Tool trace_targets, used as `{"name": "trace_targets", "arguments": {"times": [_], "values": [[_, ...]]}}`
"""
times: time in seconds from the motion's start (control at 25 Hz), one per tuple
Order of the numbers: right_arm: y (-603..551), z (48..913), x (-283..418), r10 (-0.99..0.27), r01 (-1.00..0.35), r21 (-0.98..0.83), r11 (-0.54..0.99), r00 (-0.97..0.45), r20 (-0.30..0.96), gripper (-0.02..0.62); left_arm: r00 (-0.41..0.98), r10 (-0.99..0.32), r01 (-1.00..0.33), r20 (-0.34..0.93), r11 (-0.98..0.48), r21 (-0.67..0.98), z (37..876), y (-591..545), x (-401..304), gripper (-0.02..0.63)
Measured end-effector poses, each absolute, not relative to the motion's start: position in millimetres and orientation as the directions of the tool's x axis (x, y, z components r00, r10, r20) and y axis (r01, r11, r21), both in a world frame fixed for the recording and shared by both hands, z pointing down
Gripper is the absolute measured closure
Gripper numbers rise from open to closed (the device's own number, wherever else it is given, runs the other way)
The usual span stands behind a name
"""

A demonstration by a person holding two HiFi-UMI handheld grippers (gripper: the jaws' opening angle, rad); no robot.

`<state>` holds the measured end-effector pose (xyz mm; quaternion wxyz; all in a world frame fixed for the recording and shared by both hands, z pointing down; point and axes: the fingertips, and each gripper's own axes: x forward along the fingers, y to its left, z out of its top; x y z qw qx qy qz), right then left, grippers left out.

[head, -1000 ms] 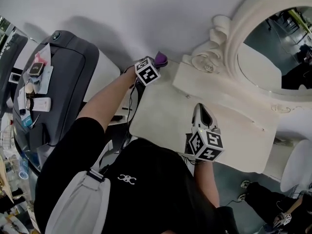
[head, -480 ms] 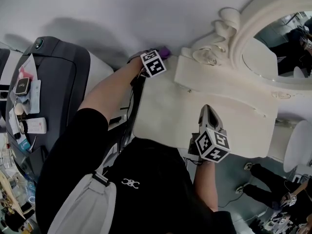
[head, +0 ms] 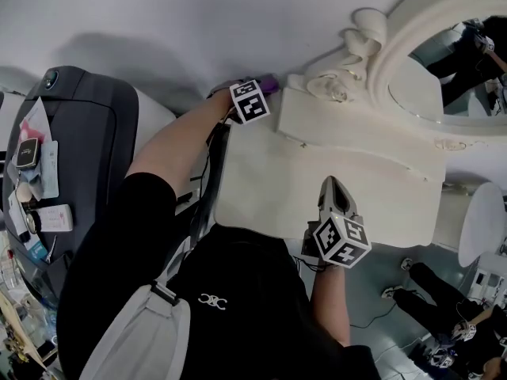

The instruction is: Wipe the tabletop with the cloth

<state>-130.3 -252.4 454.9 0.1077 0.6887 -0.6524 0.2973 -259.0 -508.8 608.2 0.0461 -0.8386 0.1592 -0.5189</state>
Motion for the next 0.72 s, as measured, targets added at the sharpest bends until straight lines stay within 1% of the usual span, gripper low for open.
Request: {"name": "trace_targets", "arguments": {"times": [0.08,0.2,0.48,0.72], "values": [[-250,456,-133,-0.83,-0.963,-0.24,-0.124,-0.032,0.557,0.583,0.443,-0.29,-0.194,0.848,-0.955,-0.226,609,-501,-251,0.508],[-250,454,-135,-0.827,-0.966,-0.231,-0.112,-0.038,0.561,0.583,0.45,-0.27,-0.136,0.852,-0.963,-0.233,611,-496,-239,0.509],[-255,451,-140,-0.831,-0.969,-0.231,-0.088,-0.057,0.554,0.583,0.449,-0.2,0.05,0.871,-0.967,-0.249,613,-468,-242,0.509],[-259,445,-155,-0.834,-0.972,-0.23,-0.046,-0.089,0.544,0.583,0.462,-0.163,0.08,0.872,-0.971,-0.224,613,-434,-250,0.509]]}}
